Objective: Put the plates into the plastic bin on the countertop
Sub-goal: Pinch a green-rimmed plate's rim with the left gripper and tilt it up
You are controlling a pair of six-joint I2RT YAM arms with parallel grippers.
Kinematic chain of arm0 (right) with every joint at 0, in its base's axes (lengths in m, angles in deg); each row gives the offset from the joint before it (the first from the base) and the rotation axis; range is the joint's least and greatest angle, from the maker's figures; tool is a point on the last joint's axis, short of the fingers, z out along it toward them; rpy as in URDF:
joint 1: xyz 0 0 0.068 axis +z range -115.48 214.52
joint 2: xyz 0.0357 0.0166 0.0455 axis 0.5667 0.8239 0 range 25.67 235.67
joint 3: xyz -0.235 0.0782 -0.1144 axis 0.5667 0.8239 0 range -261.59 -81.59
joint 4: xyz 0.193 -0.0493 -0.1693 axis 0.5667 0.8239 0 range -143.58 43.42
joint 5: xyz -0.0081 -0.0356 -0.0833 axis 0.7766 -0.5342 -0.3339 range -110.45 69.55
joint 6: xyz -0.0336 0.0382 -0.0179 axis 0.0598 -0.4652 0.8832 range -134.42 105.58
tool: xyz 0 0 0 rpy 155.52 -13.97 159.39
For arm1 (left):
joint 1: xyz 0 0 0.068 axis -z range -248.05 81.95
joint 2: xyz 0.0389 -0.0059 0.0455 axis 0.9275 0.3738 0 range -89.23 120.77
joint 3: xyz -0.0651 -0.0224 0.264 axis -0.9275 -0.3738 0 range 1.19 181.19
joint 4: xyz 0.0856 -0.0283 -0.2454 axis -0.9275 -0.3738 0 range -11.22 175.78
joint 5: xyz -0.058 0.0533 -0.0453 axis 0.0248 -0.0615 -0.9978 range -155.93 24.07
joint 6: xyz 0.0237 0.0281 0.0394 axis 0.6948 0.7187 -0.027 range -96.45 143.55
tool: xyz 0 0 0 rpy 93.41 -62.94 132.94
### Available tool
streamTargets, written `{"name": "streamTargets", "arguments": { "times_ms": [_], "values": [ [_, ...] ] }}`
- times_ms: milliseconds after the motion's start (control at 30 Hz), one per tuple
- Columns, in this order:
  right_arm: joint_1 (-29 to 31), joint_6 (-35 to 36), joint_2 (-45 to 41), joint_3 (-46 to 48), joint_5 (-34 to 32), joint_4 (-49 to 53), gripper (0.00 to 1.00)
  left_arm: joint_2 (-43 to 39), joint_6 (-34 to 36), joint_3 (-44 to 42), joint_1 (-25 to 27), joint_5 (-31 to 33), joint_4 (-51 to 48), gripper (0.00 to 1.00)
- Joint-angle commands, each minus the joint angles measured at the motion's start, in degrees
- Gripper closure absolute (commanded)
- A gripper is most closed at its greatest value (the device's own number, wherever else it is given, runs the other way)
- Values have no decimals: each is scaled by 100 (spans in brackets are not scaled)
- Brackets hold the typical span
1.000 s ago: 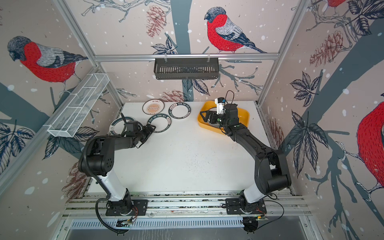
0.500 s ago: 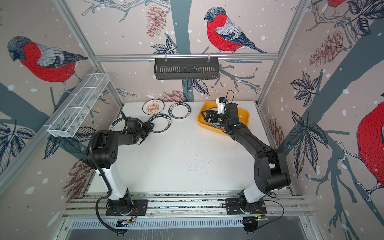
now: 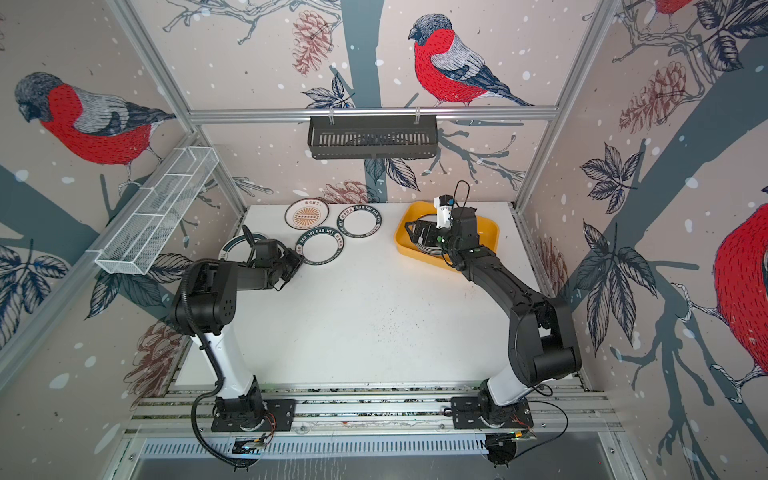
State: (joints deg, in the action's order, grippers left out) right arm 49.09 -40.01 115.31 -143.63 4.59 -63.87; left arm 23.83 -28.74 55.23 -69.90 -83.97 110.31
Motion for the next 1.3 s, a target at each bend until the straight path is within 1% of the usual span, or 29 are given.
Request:
{"name": "streamTargets", "arguments": {
  "times_ms": [0,100,267,667,800,1000,1267],
  "values": [
    [-16,-33,-53,17,-43,-44,1,-16,27,-67,-4,31,-278,91],
    [-24,-39,-83,42,-39,-44,0,-147,-49,-177,-5,-30,-193,94],
    [-37,-58,-147,108,23,-101,1,-597,-89,-460,-7,-80,-71,100],
    [-24,-207,-644,635,262,-363,1,-2098,-121,-1365,104,-326,87,100],
    [2,-194,-815,801,409,-386,1,-2696,-17,-1530,251,-363,-128,100],
    [109,-92,-1026,963,550,-319,1,-3450,104,-1538,580,-326,-514,100],
    [295,141,-1214,965,659,-134,0,-3930,87,-1422,966,-652,-634,100]
  ]
}}
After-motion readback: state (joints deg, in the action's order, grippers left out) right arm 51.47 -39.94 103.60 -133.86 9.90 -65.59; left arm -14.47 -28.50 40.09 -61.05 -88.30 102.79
